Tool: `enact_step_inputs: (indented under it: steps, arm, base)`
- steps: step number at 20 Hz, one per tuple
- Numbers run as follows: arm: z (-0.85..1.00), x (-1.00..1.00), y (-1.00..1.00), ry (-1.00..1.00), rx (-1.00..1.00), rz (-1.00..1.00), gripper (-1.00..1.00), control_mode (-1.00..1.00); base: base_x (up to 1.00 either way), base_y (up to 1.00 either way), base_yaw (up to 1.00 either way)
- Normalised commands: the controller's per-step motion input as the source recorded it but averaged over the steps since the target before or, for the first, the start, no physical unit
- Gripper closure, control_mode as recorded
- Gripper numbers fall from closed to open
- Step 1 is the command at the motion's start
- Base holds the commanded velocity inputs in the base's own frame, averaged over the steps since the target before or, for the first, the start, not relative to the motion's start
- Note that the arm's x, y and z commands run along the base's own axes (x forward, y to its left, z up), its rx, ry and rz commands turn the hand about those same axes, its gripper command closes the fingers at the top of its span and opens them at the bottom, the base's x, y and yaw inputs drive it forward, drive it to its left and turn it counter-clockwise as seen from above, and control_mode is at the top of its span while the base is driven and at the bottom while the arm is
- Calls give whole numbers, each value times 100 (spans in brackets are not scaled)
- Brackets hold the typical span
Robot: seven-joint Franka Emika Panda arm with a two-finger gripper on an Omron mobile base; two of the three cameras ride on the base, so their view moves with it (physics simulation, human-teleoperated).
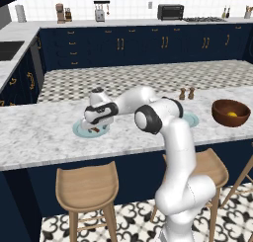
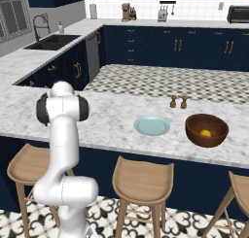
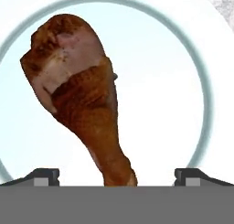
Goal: Pick the chicken drumstick and lemon from their plates and place them in the bowl. Then put the bowl in the fridge.
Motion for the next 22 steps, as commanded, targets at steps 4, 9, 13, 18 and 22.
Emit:
enact_step_inputs:
  steps: [4,9,13,18,22]
  arm:
    - [-26,25,12,0,0,0,-100,-100]
    - [-21,7,4,0,0,0,100,-100]
    - [-6,-6,0,0,0,0,100,-100]
    - [-14,-22,-6,0,0,-1,100,-100]
    - [77,-26,-65,0,3,-8,100,-100]
  base:
    - [0,0,0]
    - [0,0,0]
    - [0,0,0]
    - [0,0,0]
    - [0,0,0]
